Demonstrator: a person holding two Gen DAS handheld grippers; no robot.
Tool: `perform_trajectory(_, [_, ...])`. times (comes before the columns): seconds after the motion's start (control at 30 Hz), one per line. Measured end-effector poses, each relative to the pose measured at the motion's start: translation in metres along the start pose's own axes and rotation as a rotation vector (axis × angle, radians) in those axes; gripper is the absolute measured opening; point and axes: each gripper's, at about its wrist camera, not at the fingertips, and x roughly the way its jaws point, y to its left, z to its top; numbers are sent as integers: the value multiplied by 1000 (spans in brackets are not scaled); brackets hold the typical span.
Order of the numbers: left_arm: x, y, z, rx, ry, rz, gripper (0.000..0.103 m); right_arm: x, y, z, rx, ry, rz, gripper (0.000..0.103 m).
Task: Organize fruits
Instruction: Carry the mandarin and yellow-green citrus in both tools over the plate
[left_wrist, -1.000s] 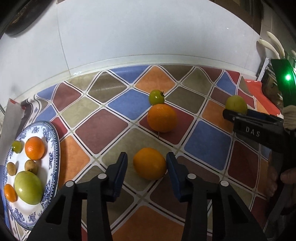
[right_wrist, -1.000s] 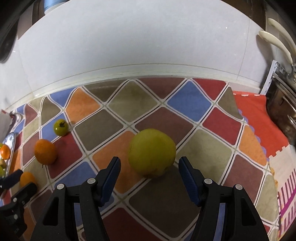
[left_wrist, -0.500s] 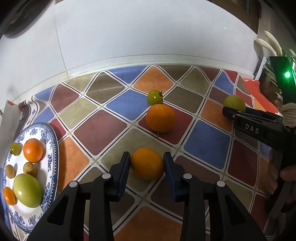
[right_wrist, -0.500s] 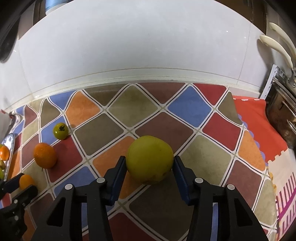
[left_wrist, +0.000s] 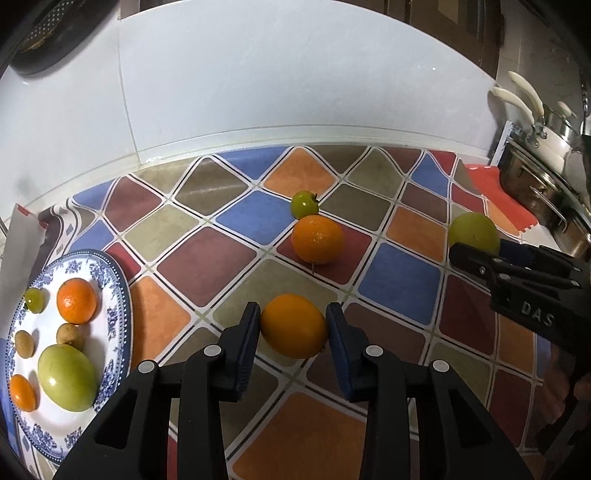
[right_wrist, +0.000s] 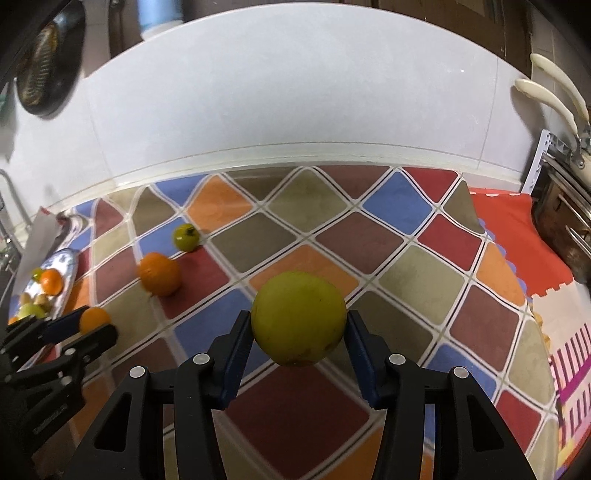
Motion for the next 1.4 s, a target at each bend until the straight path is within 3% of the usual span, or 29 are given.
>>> perform_trajectory(0.8, [-103,43,-31,-68,-124,-4,36,-88,79,-23,-93,-66,139,51])
perform_trajectory(1.4, [-161,101,-57,-101,-183,74,36,-123,157,-27,-184,-122,253,51])
